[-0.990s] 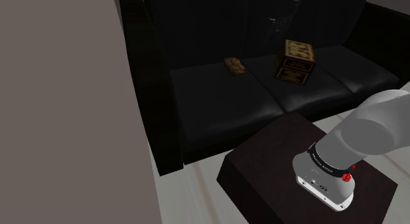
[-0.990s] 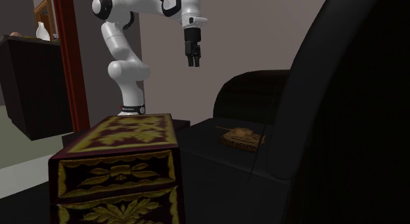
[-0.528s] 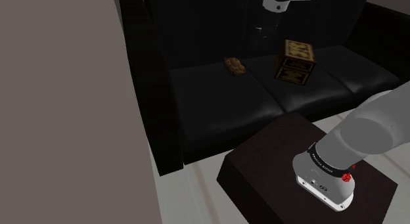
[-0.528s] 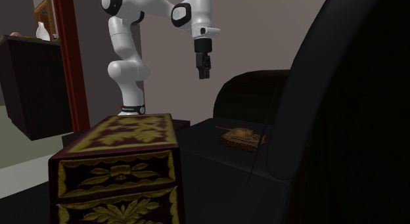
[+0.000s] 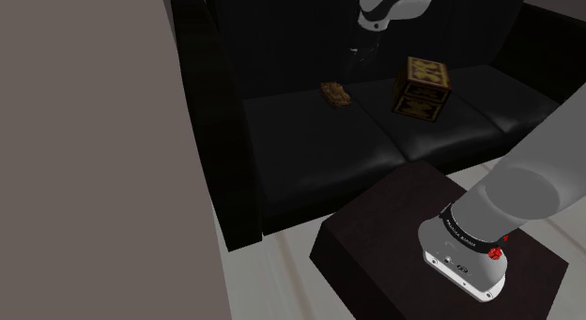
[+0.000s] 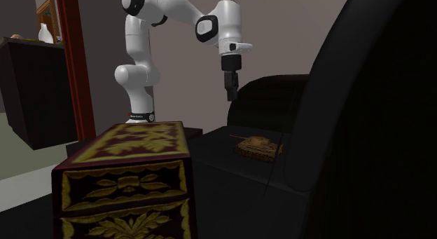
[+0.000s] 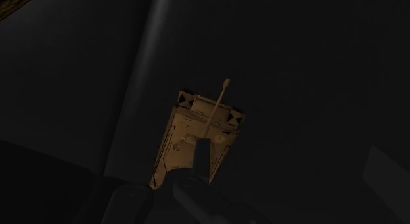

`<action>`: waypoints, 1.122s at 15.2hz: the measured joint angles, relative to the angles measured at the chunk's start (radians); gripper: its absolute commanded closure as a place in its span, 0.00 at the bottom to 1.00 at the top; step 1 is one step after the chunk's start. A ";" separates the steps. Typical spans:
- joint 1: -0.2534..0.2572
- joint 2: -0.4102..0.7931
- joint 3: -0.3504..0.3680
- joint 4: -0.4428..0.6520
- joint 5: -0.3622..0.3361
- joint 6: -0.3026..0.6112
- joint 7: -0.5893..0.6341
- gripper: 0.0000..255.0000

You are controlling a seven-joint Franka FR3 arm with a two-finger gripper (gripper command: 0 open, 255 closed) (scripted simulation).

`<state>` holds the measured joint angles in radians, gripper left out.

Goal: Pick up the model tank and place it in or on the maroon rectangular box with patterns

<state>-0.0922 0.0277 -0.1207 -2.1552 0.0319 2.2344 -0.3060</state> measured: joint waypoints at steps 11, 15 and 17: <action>-0.047 0.374 -0.012 0.294 0.046 0.094 -0.074 0.00; -0.050 0.415 -0.008 0.299 0.053 0.131 -0.079 0.00; -0.052 0.435 -0.006 0.299 0.056 0.151 -0.082 0.00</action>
<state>-0.1441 0.4623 -0.1270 -1.8565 0.0880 2.3852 -0.3875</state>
